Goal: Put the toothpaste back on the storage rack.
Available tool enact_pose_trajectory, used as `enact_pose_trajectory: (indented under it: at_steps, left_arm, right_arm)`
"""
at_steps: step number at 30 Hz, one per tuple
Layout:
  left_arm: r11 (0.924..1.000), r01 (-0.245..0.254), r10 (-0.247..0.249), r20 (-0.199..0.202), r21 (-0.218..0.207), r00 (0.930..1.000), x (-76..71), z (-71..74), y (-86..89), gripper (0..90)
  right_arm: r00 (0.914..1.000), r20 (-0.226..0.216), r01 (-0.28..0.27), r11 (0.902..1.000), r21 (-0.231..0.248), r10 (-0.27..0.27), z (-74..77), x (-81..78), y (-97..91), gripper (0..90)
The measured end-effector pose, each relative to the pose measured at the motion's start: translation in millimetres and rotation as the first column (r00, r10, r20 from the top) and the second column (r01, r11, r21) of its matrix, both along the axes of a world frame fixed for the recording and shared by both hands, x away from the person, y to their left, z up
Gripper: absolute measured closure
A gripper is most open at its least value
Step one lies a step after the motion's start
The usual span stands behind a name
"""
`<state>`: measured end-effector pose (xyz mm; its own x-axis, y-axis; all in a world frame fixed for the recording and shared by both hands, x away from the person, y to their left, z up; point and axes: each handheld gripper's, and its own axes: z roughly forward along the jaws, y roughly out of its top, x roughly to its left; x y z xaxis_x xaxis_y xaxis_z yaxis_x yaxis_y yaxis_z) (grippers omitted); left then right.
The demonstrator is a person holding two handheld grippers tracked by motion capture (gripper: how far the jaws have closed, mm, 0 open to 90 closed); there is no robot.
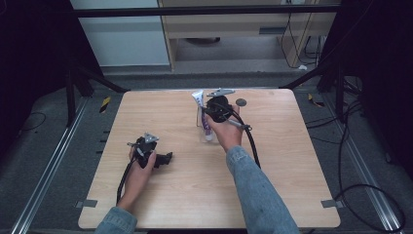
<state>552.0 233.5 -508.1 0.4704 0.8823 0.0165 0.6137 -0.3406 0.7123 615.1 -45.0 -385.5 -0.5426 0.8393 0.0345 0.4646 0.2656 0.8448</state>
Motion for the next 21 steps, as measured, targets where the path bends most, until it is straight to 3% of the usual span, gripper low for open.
enact_pose_trajectory:
  at_steps: [10, 21]
  left_arm:
    - [1.0, -0.001, 0.001, 0.001, -0.002, 1.0, 0.1, -0.1, -0.2, 0.0]
    - [1.0, 0.001, -0.001, 0.0, 0.0, 1.0, 0.2, 0.0, 0.0, 0.0]
  right_arm:
    - [0.9999, 0.011, -0.008, 0.9997, 0.022, 0.008, 9.2, -6.1, -6.2, 61.3]
    - [0.9982, 0.059, -0.011, 0.9985, 0.053, 0.008, 25.0, -19.9, -19.7, 34.0]
